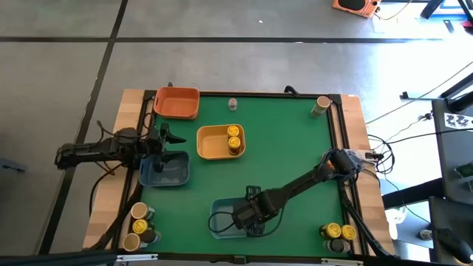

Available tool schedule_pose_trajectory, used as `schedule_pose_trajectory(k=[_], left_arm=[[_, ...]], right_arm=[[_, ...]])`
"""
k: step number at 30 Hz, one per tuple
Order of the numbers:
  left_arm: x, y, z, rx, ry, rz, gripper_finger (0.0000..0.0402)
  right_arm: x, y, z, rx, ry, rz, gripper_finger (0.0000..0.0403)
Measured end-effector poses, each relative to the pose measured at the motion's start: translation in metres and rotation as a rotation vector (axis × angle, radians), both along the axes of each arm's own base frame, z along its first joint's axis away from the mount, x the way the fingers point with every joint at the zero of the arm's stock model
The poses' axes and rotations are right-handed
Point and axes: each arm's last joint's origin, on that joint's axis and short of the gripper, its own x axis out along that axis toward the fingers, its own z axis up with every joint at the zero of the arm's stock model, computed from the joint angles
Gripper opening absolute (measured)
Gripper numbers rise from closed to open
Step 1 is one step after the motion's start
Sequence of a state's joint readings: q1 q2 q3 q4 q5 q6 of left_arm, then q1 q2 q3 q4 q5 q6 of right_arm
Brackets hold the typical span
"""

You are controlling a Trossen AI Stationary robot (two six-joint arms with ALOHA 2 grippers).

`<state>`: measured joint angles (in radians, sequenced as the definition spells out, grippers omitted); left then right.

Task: Sort spices by type
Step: Put the white transparent seasoning bottle into the light blue bin, then put the black seasoning bottle into the blue bin

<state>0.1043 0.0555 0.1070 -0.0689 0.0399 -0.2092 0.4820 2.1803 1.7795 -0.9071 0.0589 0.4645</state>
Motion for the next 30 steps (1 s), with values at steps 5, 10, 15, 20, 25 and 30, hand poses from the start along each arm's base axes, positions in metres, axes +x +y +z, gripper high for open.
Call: schedule_pose_trajectory(k=[5,10,15,20,25,30], left_arm=[[0.005,0.001,0.005,0.044,-0.027,0.000,0.0241],[0.013,0.001,0.020,0.080,0.021,-0.002,0.0241],[0.025,0.002,0.048,0.103,0.052,-0.008,0.0241],[0.043,-0.006,0.070,0.077,0.152,-0.100,0.0241],[0.062,-0.028,0.089,0.094,0.263,-0.202,0.0241],[0.071,-0.048,0.109,0.131,0.341,-0.222,0.0241]], right_arm=[[0.001,0.003,0.029,-0.043,-0.008,0.013,0.0293],[-0.007,0.008,0.056,-0.091,-0.042,0.050,0.0295],[-0.017,0.001,0.072,-0.144,-0.043,0.019,0.0296],[-0.026,-0.006,0.078,-0.267,-0.046,-0.005,0.0296],[-0.038,-0.012,0.072,-0.369,0.045,0.004,0.0296],[-0.047,-0.020,0.069,-0.415,0.049,-0.025,0.0296]])
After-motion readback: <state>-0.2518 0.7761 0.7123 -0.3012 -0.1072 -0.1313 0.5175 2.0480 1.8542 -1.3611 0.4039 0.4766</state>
